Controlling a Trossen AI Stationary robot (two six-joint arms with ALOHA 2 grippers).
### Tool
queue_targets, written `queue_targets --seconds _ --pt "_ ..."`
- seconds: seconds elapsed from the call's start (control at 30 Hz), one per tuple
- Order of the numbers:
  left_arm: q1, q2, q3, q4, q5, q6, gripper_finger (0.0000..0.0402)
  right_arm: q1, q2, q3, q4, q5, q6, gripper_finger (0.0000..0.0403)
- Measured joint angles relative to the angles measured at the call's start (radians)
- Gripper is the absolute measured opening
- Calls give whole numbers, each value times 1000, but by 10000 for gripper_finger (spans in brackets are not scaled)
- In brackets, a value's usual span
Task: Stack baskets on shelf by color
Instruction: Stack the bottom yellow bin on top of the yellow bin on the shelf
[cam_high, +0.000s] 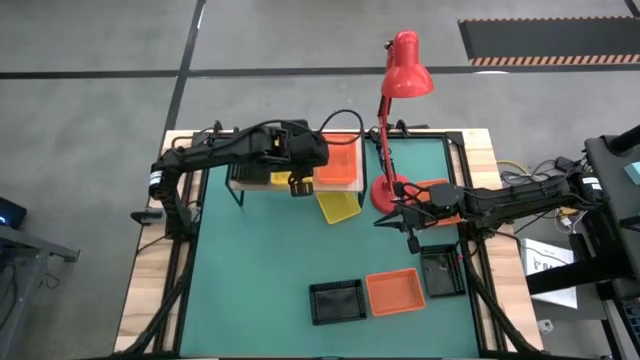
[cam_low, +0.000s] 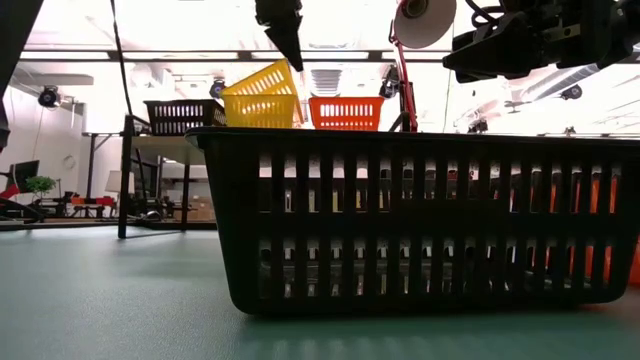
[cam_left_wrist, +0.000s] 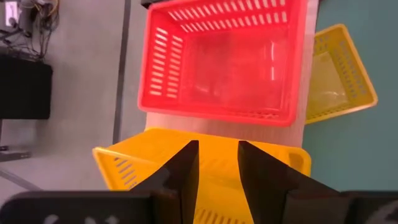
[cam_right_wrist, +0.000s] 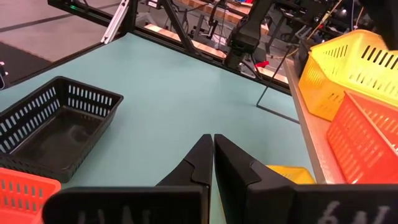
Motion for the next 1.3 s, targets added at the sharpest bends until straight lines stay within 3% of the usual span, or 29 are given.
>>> queue_targets --seconds 0.4,0.63,1.1,1.3 --pt "4 -38 47 15 -2 46 90 0 0 0 0 0 -2 9" --pt "35 -55 -86 50 -19 30 8 0 0 0 1 0 -2 9" --pt "0 -103 -127 89 -39 26 1 0 0 0 -4 0 -2 9" --pt "-5 -139 -214 89 -55 26 1 0 0 0 -5 0 -1 9"
